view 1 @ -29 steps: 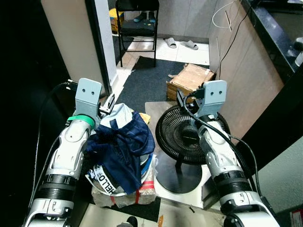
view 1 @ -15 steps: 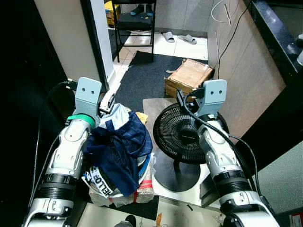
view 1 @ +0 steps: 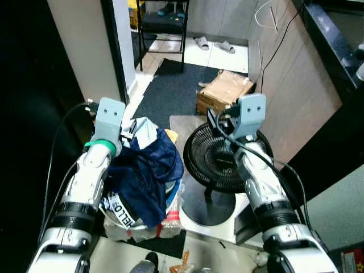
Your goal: Clothes washing
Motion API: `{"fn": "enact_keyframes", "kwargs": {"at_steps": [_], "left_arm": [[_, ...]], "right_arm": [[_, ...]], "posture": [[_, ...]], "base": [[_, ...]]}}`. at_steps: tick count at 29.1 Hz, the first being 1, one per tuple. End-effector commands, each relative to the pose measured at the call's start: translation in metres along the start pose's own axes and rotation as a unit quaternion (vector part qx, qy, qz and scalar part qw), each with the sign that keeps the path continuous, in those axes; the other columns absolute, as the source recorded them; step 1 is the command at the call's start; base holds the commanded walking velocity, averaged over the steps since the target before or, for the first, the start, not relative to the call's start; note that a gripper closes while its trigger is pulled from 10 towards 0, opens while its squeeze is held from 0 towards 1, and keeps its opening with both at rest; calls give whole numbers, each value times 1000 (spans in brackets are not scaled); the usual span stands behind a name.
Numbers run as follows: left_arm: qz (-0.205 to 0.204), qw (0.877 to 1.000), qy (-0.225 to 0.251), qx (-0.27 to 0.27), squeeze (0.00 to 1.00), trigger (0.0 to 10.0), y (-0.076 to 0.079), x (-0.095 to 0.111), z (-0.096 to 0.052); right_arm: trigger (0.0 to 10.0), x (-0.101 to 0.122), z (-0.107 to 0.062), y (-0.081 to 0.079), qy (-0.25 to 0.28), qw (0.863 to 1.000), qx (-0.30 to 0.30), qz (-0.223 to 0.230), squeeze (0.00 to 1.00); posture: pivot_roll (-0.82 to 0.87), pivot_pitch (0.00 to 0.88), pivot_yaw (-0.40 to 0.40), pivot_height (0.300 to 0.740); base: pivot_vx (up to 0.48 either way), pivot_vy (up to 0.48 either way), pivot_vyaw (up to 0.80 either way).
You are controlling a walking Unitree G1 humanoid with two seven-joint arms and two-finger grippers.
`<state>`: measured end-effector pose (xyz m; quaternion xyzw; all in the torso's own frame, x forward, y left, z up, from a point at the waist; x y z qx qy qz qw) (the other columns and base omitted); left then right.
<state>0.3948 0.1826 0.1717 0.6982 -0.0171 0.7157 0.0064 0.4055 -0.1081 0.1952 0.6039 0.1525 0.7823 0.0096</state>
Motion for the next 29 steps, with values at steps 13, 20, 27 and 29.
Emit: {"fn": "enact_keyframes", "kwargs": {"at_steps": [13, 20, 27, 29], "left_arm": [[-39, 995, -38, 89, 0, 10000, -34, -36, -19], [-10, 999, -47, 1, 0, 10000, -2, -38, -18], [-18, 999, -47, -10, 0, 10000, 16, -29, 2], [-25, 999, -44, -9, 0, 10000, 22, -25, 8]], "right_arm": [[10000, 5, 12, -27, -14, 998, 68, 9, 0], [10000, -2, 11, -7, -24, 999, 43, -3, 0], [10000, -17, -3, -20, -39, 991, 120, -48, 0], [10000, -19, -12, -43, -31, 976, 202, -70, 0]], "posture": [[23, 243, -113, 740], [14, 265, -92, 740], [-39, 273, -63, 740], [-48, 275, -60, 740]], "base": [[0, 0, 0], [0, 0, 0], [0, 0, 0], [0, 0, 0]]}}
Point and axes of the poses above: a point about 5 cm out from each wrist's last joint towards the gripper, its own z axis pointing out of the wrist towards the gripper, its own x axis along the axis of the wrist's last joint, y = z × x, the point moved 3 cm from there along z, pointing out of the wrist towards the gripper, and after that the axes turned 14 degrees about -z, right-handed, at the moved point
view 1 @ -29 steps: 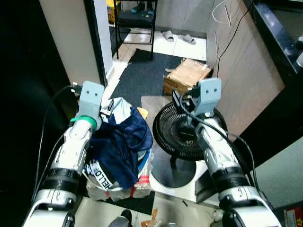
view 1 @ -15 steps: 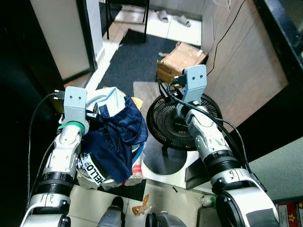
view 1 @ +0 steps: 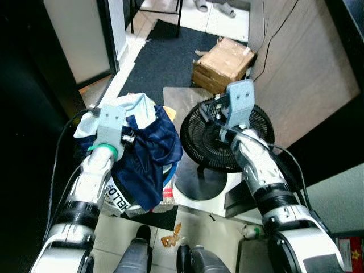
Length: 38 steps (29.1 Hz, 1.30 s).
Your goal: Clothes washing
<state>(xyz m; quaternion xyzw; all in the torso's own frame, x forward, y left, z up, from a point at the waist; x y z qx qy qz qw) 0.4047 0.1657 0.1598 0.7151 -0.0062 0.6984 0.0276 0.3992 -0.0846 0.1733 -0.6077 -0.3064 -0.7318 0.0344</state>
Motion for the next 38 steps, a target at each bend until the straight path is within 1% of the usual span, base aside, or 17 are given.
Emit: {"fn": "enact_keyframes", "kwargs": {"at_steps": [1, 2, 3, 4, 5, 7, 10, 12, 14, 17, 21, 25, 26, 31, 33, 37, 38], "left_arm": [[-2, 1000, -20, -1, 0, 10000, 4, -14, -1], [-7, 1000, -17, -4, 0, 10000, 7, -11, 1], [-7, 1000, -17, -4, 0, 10000, 7, -11, 1], [-10, 1000, -17, -7, 0, 10000, 9, -11, 1], [-10, 1000, -17, -7, 0, 10000, 9, -11, 1], [-10, 1000, -19, -11, 0, 10000, 8, -13, -1], [-9, 1000, -21, -8, 0, 10000, 5, -15, -3], [-10, 1000, -22, -2, 0, 10000, 0, -17, -5], [-13, 1000, -23, 10, 0, 10000, -6, -20, -7], [-15, 1000, -23, 13, 0, 10000, -7, -21, -8], [-17, 999, -22, 19, 0, 10000, -8, -22, -9], [-18, 999, -22, 23, 0, 10000, -9, -22, -10], [-18, 999, -22, 29, 0, 10000, -11, -22, -10], [-18, 999, -20, 34, 0, 10000, -13, -20, -10], [-18, 999, -18, 36, 0, 10000, -13, -18, -11], [-18, 999, -17, 37, 0, 10000, -14, -18, -11], [-18, 999, -14, 39, 0, 10000, -15, -16, -12]], "right_arm": [[10000, -4, -2, -16, -5, 999, 48, -13, 0], [10000, 2, -1, -37, 10, 993, 114, -23, 0], [10000, 2, -1, -37, 10, 993, 114, -23, 0], [10000, 4, -1, -48, 15, 988, 151, -31, 0], [10000, 4, -1, -48, 15, 988, 151, -31, 0], [10000, 1, -3, -62, 12, 978, 202, -38, 0], [10000, -4, -5, -66, 2, 976, 212, -40, 0], [10000, -10, -6, -65, -12, 979, 198, -42, 0], [10000, -22, -7, -60, -45, 984, 166, -39, 0], [10000, -25, -9, -60, -50, 984, 168, -39, 0], [10000, -33, -13, -49, -68, 986, 150, -34, 0], [10000, -36, -14, -37, -76, 989, 122, -24, 0], [10000, -37, -14, -30, -76, 991, 107, -6, 0], [10000, -37, -10, -26, -72, 993, 88, 15, 0], [10000, -36, -6, -21, -70, 996, 52, 25, 0], [10000, -34, -3, -19, -68, 996, 36, 35, 0], [10000, -32, 0, -16, -66, 997, 15, 48, 0]], "posture": [[-48, 275, -60, 740], [-52, 278, -60, 740], [-52, 278, -60, 740], [-50, 281, -62, 740], [-50, 281, -62, 740], [-40, 285, -67, 740], [-35, 292, -73, 740], [-34, 297, -77, 740], [-33, 307, -81, 740], [-34, 318, -83, 740], [-42, 339, -81, 740], [-45, 346, -77, 740], [-47, 352, -73, 740], [-38, 368, -70, 740], [-30, 371, -72, 740], [-20, 375, -75, 740], [-12, 378, -78, 740]], "base": [[0, 0, 0], [0, 0, 0], [0, 0, 0], [0, 0, 0], [0, 0, 0], [0, 0, 0], [0, 0, 0], [0, 0, 0], [0, 0, 0], [0, 0, 0], [0, 0, 0], [0, 0, 0], [0, 0, 0], [0, 0, 0], [0, 0, 0], [0, 0, 0], [0, 0, 0]]}}
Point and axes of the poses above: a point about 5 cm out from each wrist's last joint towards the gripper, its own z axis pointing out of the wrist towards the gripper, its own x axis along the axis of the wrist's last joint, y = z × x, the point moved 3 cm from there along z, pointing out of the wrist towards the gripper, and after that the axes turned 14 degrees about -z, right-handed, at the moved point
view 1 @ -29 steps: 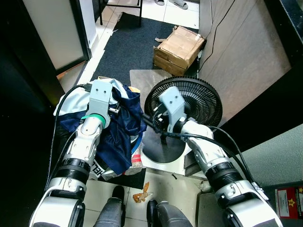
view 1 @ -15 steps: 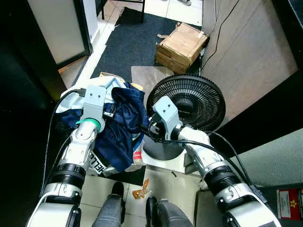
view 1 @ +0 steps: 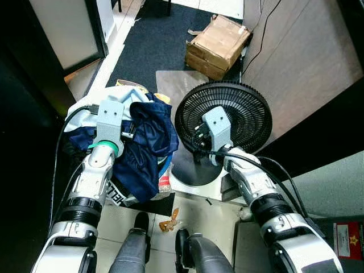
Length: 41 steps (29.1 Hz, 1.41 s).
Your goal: Clothes washing
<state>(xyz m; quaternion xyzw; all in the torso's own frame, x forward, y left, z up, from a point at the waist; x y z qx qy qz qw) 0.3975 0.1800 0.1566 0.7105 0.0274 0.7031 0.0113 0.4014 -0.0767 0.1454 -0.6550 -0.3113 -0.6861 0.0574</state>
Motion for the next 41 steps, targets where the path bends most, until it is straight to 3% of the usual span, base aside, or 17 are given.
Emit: {"fn": "enact_keyframes", "kwargs": {"at_steps": [1, 3, 5, 6, 7, 9, 14, 18, 31, 36, 41], "left_arm": [[-5, 1000, -19, 7, 0, 10000, -4, -11, -6], [-5, 1000, -19, 7, 0, 10000, -4, -11, -6], [-6, 1000, -7, 22, 0, 10000, -12, -4, -10], [-6, 1000, -7, 22, 0, 10000, -12, -4, -10], [-7, 999, 4, 37, 0, 10000, -20, 2, -14], [-8, 999, 6, 39, 0, 10000, -21, 3, -14], [-11, 998, 9, 61, 0, 10000, -34, 3, -23], [-12, 998, 7, 66, 0, 10000, -35, 2, -27], [-15, 996, 12, 84, 0, 10000, -41, 6, -34], [-15, 996, 12, 92, 0, 10000, -44, 7, -37], [-17, 995, 11, 93, 0, 10000, -43, 7, -37]], "right_arm": [[10000, -5, 1, 2, -4, 999, -29, 44, 0], [10000, -5, 1, 2, -4, 999, -29, 44, 0], [10000, 2, 11, -11, -1, 996, -25, 81, 0], [10000, 2, 11, -11, -1, 996, -25, 81, 0], [10000, 2, 16, -26, -5, 996, -1, 90, 0], [10000, 2, 16, -29, -6, 996, 4, 90, 0], [10000, -25, 11, -50, -60, 995, 34, 75, 0], [10000, -33, 10, -54, -80, 994, 41, 66, 0], [10000, -9, 25, -53, -62, 994, 25, 89, 0], [10000, 2, 29, -63, -37, 993, 58, 97, 0], [10000, 4, 26, -81, -23, 987, 138, 83, 0]], "posture": [[3, 381, -87, 740], [3, 381, -87, 740], [34, 391, -109, 740], [34, 391, -109, 740], [46, 397, -126, 740], [46, 397, -126, 740], [59, 402, -161, 740], [56, 396, -176, 740], [83, 382, -202, 740], [85, 379, -210, 740], [79, 381, -209, 740]], "base": [[0, 0, 0], [0, 0, 0], [0, 0, 0], [0, 0, 0], [0, 0, 0], [0, 0, 0], [0, 0, 0], [0, 0, 0], [0, 0, 0], [0, 0, 0], [0, 0, 0]]}}
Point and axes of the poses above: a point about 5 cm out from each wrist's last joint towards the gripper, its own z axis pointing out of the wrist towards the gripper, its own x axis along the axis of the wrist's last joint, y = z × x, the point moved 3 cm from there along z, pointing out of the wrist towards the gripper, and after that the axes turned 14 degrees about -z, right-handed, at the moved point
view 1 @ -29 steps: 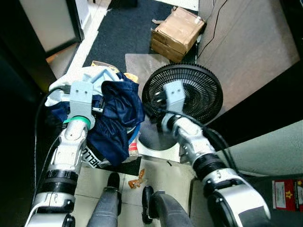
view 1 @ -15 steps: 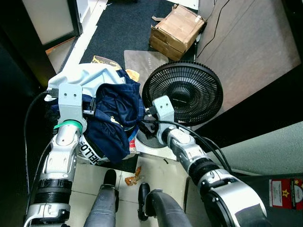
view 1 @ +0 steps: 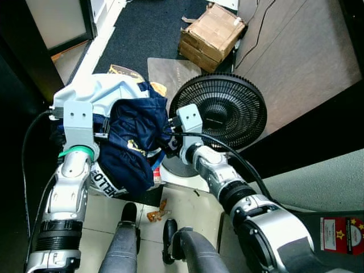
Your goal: Clothes washing
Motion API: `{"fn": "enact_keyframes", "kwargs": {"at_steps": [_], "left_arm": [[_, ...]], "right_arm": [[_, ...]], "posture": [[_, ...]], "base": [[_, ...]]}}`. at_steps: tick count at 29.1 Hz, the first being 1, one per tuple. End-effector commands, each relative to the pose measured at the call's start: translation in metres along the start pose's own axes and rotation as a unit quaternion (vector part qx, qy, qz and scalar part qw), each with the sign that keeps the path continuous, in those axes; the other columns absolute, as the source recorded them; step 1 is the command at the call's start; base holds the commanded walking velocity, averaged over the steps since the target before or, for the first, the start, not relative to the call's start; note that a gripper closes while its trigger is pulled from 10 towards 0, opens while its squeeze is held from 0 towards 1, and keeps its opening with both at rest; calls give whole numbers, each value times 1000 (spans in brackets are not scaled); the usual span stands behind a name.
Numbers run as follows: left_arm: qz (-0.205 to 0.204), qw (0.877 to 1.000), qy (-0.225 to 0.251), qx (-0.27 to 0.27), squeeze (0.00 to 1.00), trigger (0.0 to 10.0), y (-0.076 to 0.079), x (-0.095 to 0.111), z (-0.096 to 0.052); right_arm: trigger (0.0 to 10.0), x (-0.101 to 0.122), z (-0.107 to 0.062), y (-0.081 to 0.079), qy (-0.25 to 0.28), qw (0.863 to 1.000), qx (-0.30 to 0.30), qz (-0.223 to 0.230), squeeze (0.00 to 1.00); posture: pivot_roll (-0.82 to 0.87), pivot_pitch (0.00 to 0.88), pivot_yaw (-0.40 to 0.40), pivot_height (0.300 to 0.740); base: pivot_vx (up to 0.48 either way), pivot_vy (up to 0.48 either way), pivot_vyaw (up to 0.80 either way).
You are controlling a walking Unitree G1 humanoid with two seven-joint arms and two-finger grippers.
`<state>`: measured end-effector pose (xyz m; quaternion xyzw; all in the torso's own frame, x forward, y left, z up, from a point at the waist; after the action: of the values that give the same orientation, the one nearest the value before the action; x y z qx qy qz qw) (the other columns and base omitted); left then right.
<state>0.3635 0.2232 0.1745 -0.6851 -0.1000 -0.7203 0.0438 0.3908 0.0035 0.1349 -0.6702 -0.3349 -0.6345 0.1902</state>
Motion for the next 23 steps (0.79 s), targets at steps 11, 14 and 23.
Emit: {"fn": "enact_keyframes", "kwargs": {"at_steps": [11, 14, 23], "left_arm": [[-4, 1000, -25, 6, 0, 10000, -2, -14, -7], [-5, 1000, -28, 7, 0, 10000, -2, -15, -8], [-6, 999, -31, 10, 0, 10000, -3, -16, -9]], "right_arm": [[3333, -47, -19, -9, -81, 993, 69, -58, 0], [0, -54, -23, -8, -91, 992, 69, -59, 0], [0, -62, -28, -2, -106, 992, 53, -50, 0]], "posture": [[64, 402, -211, 740], [62, 406, -211, 740], [54, 413, -209, 740]], "base": [[0, 0, 0], [0, 0, 0], [0, 0, 0]]}}
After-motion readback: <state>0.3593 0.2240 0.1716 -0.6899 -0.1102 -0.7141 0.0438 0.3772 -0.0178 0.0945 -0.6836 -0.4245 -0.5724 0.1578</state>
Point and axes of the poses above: a point about 5 cm out from each wrist's last joint towards the gripper, its own z axis pointing out of the wrist towards the gripper, its own x axis along the axis of the wrist's last joint, y = z × x, the point moved 3 cm from there along z, pointing out of the wrist towards the gripper, and after that the axes turned 14 degrees about -z, right-handed, at the moved point
